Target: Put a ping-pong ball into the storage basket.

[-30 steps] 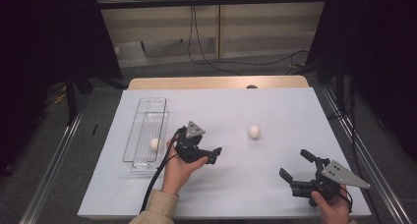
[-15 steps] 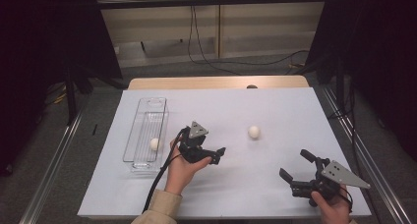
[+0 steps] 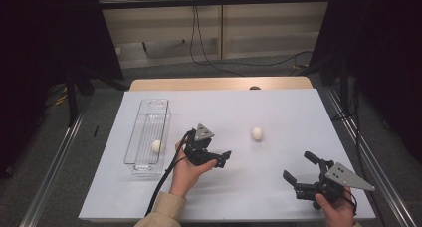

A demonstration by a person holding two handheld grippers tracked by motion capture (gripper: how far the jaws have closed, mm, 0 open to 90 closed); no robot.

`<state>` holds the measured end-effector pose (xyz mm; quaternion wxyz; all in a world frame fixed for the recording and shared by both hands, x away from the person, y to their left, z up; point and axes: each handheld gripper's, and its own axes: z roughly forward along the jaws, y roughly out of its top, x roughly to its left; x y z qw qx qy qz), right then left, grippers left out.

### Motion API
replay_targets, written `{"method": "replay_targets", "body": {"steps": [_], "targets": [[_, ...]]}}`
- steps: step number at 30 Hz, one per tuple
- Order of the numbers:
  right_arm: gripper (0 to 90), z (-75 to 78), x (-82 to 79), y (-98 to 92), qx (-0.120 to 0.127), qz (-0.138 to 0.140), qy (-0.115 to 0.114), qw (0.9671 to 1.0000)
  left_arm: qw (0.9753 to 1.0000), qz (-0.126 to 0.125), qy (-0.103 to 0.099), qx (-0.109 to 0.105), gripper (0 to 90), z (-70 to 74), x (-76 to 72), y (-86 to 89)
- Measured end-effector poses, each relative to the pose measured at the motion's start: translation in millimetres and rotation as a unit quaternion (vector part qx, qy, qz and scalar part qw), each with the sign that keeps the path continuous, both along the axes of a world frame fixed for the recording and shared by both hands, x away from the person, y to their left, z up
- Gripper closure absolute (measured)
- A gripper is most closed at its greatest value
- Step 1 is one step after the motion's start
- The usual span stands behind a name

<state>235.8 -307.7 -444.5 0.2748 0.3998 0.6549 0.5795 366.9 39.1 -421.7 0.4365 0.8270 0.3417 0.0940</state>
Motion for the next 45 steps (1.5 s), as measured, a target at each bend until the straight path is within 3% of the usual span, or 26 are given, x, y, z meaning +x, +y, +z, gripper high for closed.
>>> {"method": "replay_targets", "body": {"steps": [45], "targets": [[1.2, -0.7, 1.0, -0.5, 0.000, 0.001, 0.000, 1.0000, 0.9997, -0.011, -0.019, -0.007, 4.8, -3.4, 3.4, -25.2]]}}
